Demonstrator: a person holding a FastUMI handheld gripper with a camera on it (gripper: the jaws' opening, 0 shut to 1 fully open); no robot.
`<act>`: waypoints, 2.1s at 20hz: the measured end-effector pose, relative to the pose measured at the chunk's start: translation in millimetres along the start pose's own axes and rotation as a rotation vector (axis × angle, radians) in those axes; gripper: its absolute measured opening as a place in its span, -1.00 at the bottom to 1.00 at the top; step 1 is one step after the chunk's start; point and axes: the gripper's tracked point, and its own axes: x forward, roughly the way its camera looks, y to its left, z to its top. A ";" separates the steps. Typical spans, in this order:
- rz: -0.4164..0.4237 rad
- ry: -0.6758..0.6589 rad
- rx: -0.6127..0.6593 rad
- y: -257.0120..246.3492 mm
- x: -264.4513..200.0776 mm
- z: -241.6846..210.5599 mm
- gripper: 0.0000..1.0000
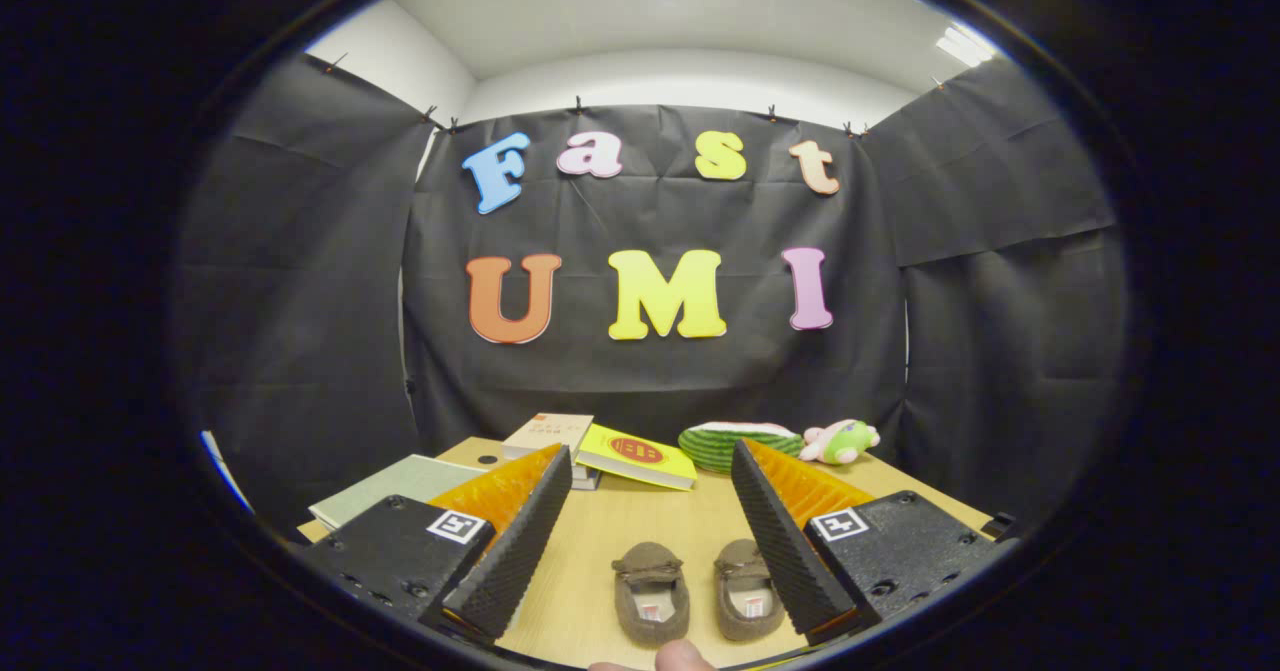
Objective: Open the storage box then place both shoes into the box .Put the left shoe in first, then the right shoe, with the right side of both shoes facing outward in a uniform manner.
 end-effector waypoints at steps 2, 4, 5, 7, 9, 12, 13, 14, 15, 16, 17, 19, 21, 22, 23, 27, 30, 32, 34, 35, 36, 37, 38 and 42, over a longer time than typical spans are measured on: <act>0.004 0.001 0.006 1.4 -0.1 0.3 1.00; 0.012 0.000 0.009 3.6 -0.2 1.4 1.00; 0.016 -0.001 0.008 4.1 0.1 0.6 1.00; 0.027 0.004 -0.003 7.5 0.0 -1.2 1.00; 0.037 0.010 -0.016 9.4 0.6 -3.5 1.00; 0.079 0.026 0.006 18.6 3.3 -8.2 1.00; 0.103 0.040 0.023 23.7 4.9 -11.4 1.00; 0.132 0.059 0.040 28.8 6.7 -14.8 1.00; 0.161 0.077 0.063 33.5 7.8 -17.8 1.00; 0.181 0.095 0.070 36.5 9.5 -21.1 1.00; 0.199 0.106 0.072 38.5 11.2 -22.6 1.00; 0.234 0.139 0.080 45.1 16.1 -31.7 1.00; 0.283 0.172 0.078 55.2 23.2 -41.2 1.00; 0.305 0.191 0.083 59.5 26.5 -46.9 1.00; 0.333 0.214 0.106 65.4 29.9 -53.8 1.00; 0.491 0.345 0.252 98.4 42.1 -80.8 1.00; 0.568 0.461 0.359 117.2 52.4 -105.1 0.99; 0.604 0.535 0.403 127.7 56.8 -122.7 0.99; 0.632 0.607 0.444 135.7 59.8 -140.2 0.98; 0.642 0.641 0.462 138.5 60.8 -147.3 0.98; 0.652 0.666 0.483 141.1 61.7 -152.6 0.97; 0.657 0.690 0.511 143.6 62.7 -157.7 0.97; 0.661 0.710 0.537 145.5 64.8 -163.3 0.96; 0.713 0.809 0.694 156.3 65.6 -175.5 0.83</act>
